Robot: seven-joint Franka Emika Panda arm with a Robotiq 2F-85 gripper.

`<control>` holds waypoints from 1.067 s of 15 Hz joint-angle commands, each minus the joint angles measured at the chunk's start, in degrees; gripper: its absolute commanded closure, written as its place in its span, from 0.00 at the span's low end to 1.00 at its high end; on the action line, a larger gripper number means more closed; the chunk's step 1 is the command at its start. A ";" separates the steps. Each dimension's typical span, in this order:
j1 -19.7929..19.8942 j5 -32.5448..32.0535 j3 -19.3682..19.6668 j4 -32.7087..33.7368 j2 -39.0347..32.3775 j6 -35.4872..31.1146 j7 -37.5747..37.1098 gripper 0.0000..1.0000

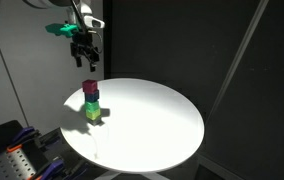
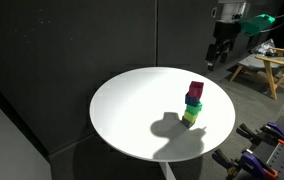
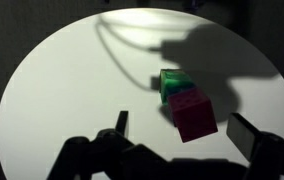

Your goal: Put the pink block on the blue block

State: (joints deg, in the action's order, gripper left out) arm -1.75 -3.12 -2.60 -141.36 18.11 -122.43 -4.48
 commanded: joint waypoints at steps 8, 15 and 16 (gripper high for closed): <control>-0.73 3.82 1.39 -2.26 5.72 1.70 4.95 0.00; -0.38 4.15 0.90 -1.64 4.70 1.41 5.23 0.00; -0.38 4.15 0.92 -1.69 4.80 1.41 5.34 0.00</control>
State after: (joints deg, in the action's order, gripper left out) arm -2.08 1.06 -1.72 -143.13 22.92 -121.13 0.90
